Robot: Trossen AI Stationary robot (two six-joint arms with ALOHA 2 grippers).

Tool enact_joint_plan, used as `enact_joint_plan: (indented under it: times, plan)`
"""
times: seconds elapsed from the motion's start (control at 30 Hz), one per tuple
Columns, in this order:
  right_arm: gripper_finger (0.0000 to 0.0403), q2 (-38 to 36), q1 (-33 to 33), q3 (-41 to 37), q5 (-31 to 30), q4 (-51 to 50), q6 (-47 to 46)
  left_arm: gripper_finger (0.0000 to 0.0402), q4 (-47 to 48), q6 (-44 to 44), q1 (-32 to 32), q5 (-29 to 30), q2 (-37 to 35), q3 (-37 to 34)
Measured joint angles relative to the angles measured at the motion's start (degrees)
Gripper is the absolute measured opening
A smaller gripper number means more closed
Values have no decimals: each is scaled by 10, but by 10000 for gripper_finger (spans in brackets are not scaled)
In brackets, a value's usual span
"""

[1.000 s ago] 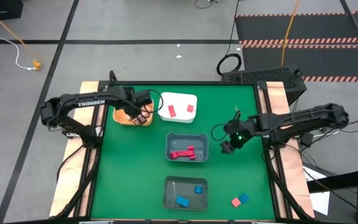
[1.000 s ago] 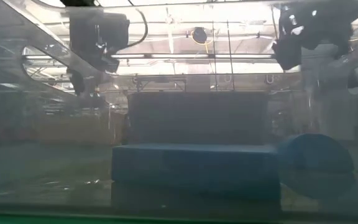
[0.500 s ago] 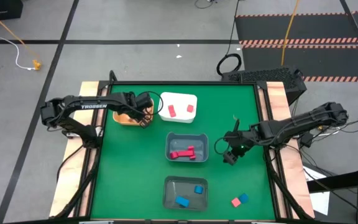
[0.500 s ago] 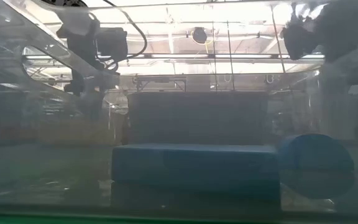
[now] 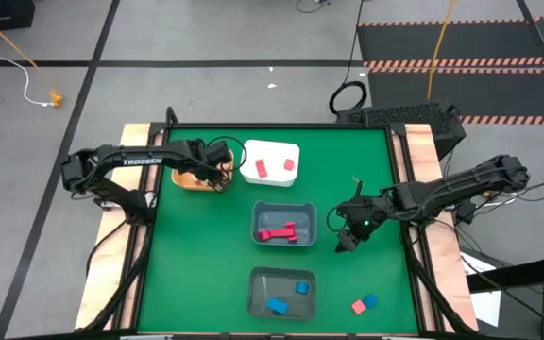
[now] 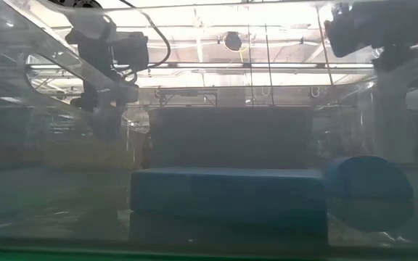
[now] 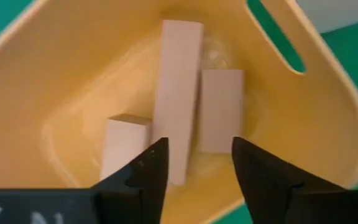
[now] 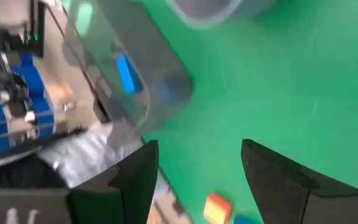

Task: Sort & place blocks by color
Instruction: Put the blue wooden block into the black bin

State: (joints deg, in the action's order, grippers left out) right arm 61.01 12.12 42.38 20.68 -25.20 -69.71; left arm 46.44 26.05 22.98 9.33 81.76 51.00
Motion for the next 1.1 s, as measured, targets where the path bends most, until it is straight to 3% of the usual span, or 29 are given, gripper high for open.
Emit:
enact_joint_plan:
  times: [0.27, 0.37, 0.5, 0.67, 0.87, 1.1]
  plan:
    - [220, -2, 30, 27, 73, -119, 78, 218, 2, 21, -3, -55, -2, 39]
    - [216, -2, 65, 27, 111, -108, 88, 215, 2, 21, -11, -55, -6, 80]
    - [216, -2, 139, 27, 109, -71, 108, 206, 1, -1, -24, -51, -19, 144]
    - [215, 1, 220, 27, 29, -42, 178, 193, -4, -21, -45, -29, -37, 217]
    - [215, 1, 267, 27, -94, -47, 293, 187, -13, -29, -65, -8, -57, 275]
    - [215, 20, 307, -1, -117, 10, 321, 187, -45, -4, -98, -4, -68, 289]
